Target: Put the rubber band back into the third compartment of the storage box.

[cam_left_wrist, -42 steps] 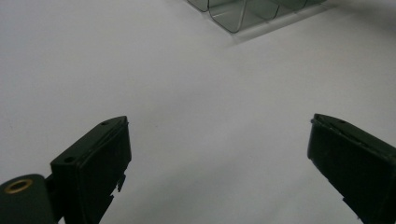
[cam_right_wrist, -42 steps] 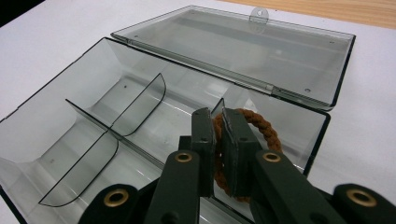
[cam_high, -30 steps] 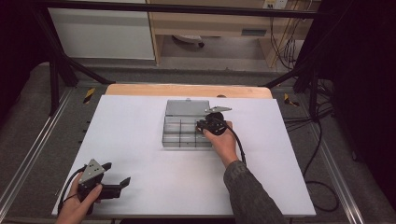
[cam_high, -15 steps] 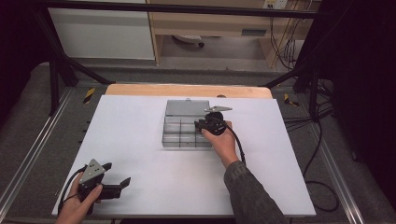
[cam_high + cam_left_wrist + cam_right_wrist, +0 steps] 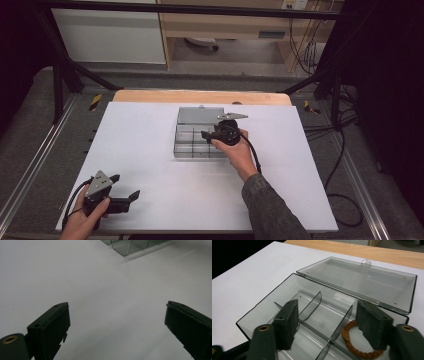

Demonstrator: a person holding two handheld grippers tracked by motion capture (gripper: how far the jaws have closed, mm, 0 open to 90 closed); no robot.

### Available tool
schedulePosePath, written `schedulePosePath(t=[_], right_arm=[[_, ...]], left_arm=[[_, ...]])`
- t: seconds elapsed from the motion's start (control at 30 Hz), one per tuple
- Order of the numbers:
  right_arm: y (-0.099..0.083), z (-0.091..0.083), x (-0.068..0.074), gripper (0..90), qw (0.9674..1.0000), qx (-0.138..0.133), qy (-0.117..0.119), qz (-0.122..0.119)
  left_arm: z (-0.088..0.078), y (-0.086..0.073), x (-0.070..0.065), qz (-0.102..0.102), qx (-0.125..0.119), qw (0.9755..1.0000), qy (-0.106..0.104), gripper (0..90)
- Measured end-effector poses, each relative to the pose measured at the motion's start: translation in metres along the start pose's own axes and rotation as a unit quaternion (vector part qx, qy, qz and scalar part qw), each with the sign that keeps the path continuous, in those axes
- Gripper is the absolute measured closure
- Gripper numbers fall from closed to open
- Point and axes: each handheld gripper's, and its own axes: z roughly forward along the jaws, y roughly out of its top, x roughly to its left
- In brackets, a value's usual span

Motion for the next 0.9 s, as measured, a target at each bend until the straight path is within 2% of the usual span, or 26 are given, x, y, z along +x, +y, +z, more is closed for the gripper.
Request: schedulePosePath(t=[0.37,0.5,0.6,0.9], right_arm=[[0.006,-0.007,0.007,10.7,0.9998,0.002,-0.012,-0.016],[0.009,-0.009,0.009,9.8,0.9995,0.006,-0.024,-0.019],[0.011,-0.010,0.010,9.8,0.9993,0.000,-0.033,-0.016],[0.017,-0.019,0.011,5.9,0.9996,-0.013,-0.019,-0.017]], left_arm=[[0.000,0.000,0.000,0.000,0.000,1.0000,0.000,5.7],[0.000,0.000,0.000,0.000,0.000,1.0000,0.001,5.7],[0.000,0.000,0.000,0.000,0.000,1.0000,0.001,5.7],[0.000,0.000,0.000,0.000,0.000,1.0000,0.000,5.8]])
